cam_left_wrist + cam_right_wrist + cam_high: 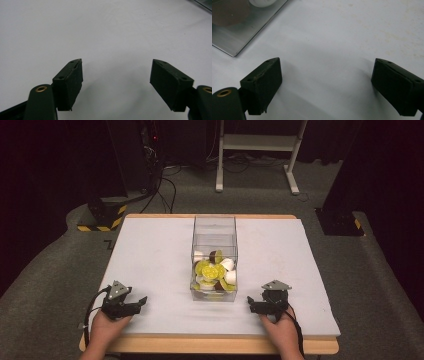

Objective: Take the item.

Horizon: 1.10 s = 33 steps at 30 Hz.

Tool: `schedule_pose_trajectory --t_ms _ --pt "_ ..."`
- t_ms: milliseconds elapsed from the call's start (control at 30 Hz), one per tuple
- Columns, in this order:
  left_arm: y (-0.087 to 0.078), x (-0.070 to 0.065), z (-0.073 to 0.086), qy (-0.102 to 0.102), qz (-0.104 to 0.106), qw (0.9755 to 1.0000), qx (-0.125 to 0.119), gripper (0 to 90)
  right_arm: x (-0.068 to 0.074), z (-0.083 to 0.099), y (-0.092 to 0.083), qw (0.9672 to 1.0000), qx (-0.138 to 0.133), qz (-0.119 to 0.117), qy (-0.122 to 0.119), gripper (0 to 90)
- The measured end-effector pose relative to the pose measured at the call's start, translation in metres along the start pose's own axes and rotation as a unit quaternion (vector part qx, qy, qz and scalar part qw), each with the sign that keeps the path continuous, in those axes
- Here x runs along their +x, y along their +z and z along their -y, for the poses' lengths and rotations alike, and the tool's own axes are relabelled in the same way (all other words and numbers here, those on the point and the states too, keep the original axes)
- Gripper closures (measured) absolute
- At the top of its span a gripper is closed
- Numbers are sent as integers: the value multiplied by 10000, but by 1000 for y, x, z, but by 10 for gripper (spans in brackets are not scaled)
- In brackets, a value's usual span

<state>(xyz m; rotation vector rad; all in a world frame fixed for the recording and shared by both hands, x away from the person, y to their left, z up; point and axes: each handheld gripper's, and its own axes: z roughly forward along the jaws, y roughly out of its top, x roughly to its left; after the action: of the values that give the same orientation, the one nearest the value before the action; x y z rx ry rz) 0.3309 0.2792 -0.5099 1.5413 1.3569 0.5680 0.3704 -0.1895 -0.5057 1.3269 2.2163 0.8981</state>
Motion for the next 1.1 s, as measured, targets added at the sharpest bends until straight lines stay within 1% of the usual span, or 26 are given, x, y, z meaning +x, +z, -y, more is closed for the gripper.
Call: schedule_pose_trajectory --t_ms 33,167,200,333,367,433,467,500,533,600,633,700,733,767,867,933,967,1000,1033,1067,1100 --pt "-1 1 0 75 17 10000 19 266 0 0 0 10000 -1 -1 1 97" --pt "-3 -2 -2 -35 120 9999 -27 279 0 0 0 10000 -1 1 0 97" --pt "-3 -3 -3 18 151 9999 -25 288 0 0 0 10000 3 -3 0 97" --pt "-3 -8 -4 -10 216 9997 -95 289 0 0 0 10000 4 -3 2 97" --pt "-4 -9 -4 53 253 9996 -96 291 0 0 0 10000 5 -3 1 97" --pt "-4 -11 -4 56 245 9996 -124 298 0 0 0 10000 4 -3 -2 97" --pt "-4 -12 -4 0 240 9996 -172 306 0 0 0 10000 4 -3 2 97" --pt "-4 -12 -5 43 247 9996 -153 306 0 0 0 10000 4 -3 2 97" --pt "-4 -14 -5 -20 240 9994 -260 306 0 0 0 10000 5 -3 2 97" --pt "-5 -15 -6 -51 295 9990 -345 307 0 0 0 10000 4 -3 1 97" --pt "-4 -17 -6 -98 327 9987 -371 307 0 0 0 10000 5 -3 2 97" --pt "-4 -19 -5 -55 367 9987 -344 308 0 0 0 10000 4 -2 -4 97" --pt "-4 -21 -5 -2 387 9988 -307 308 0 0 0 10000 4 -2 -4 97" --pt "-3 -24 -5 -32 397 9987 -327 307 0 0 0 10000 4 -1 -3 97" --pt "-2 -28 -5 5 453 9986 -261 308 0 0 0 10000 4 -1 -4 97" --pt "-1 -31 -6 -3 499 9984 -265 308 0 0 0 10000 4 -3 0 97" --pt "-1 -33 -6 -59 533 9982 -270 308 0 0 0 10000 3 -2 -4 97" --pt "0 -34 -6 -32 561 9982 -217 308 0 0 0 10000 4 -2 -3 97" --pt "1 -36 -6 -71 588 9980 -222 308 0 0 0 10000 3 -3 -3 97" --pt "2 -38 -6 -34 599 9980 -179 308 0 0 0 10000 3 -3 -3 97" --pt "3 -39 -5 45 616 9980 -150 307 0 0 0 10000 3 -3 -2 97"
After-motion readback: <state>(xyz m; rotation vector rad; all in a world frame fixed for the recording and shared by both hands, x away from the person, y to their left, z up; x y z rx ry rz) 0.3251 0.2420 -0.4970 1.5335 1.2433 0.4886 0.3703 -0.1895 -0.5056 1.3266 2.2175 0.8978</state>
